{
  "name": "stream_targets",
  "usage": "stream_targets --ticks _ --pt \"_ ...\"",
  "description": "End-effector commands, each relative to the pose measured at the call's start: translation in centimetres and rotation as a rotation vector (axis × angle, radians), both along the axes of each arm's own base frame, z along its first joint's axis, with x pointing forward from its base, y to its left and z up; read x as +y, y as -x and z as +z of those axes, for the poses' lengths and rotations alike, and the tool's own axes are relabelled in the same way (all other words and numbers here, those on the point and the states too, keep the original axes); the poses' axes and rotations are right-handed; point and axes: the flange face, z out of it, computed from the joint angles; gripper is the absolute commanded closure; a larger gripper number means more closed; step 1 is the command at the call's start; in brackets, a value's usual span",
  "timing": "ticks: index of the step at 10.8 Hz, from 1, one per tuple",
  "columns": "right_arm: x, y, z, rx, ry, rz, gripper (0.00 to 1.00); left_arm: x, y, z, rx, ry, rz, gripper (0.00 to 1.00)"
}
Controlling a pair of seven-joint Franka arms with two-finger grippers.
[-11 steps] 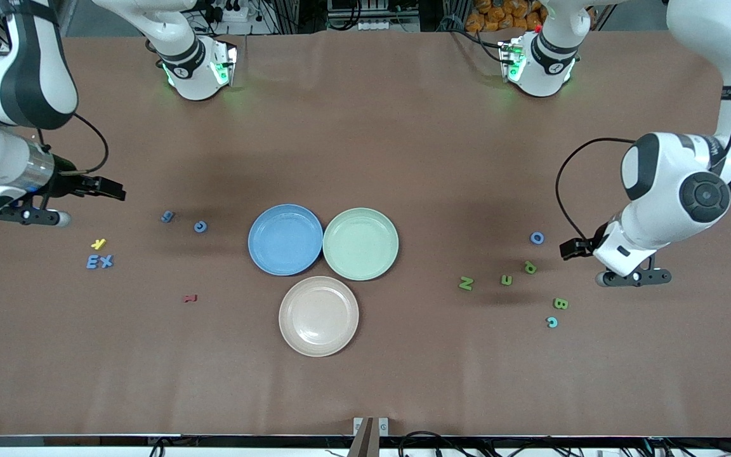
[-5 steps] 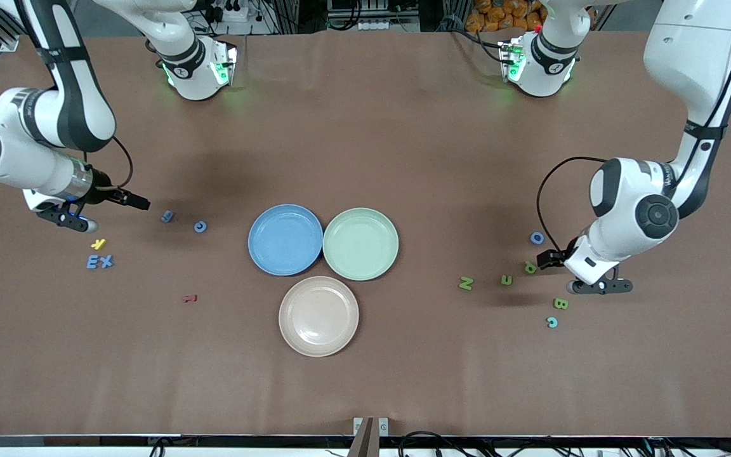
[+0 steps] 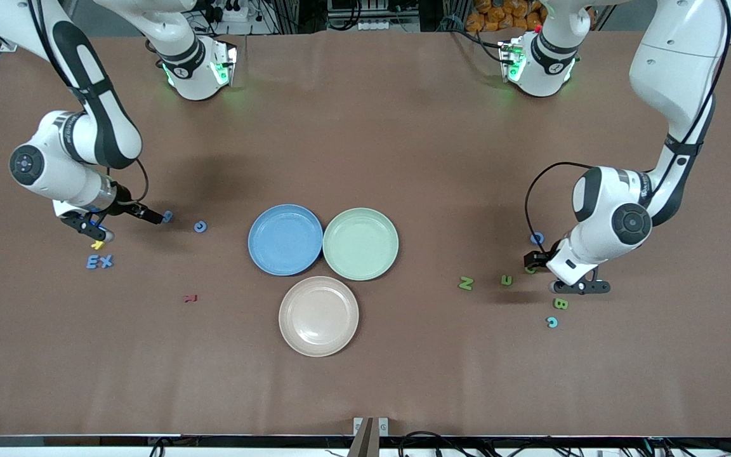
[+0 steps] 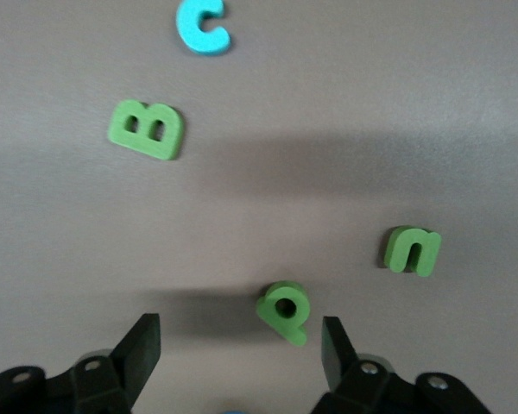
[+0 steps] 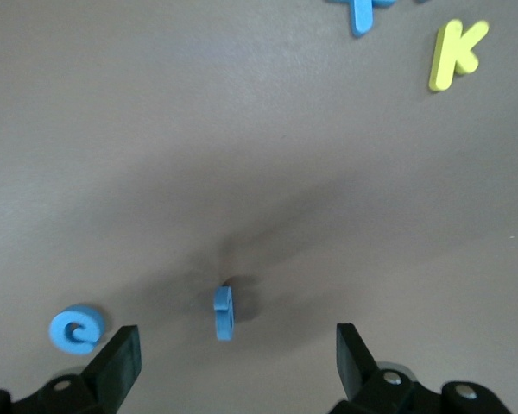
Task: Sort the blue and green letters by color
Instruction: 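Grasp the green p with the left gripper while the right gripper grasps blue i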
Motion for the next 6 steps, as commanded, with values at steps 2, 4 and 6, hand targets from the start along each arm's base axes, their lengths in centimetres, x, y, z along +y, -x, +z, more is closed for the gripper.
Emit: stream_targets --ticks 2,4,6 --pt "0.9 0.8 -2.3 0.001 0.005 -0.055 0.00 -1.1 0.2 -1.5 0.000 -0.009 -0.013 0.21" --pt "1.4 1.0 -4.2 0.011 0.010 -0.058 0.00 -1.3 0.2 -1.7 0.000 -0.008 -0.018 0.25" --pt "1.5 1.2 -6.0 0.013 0.014 -0.056 0.00 -1.3 0.2 -2.0 0.005 -0.007 -0.018 0.28"
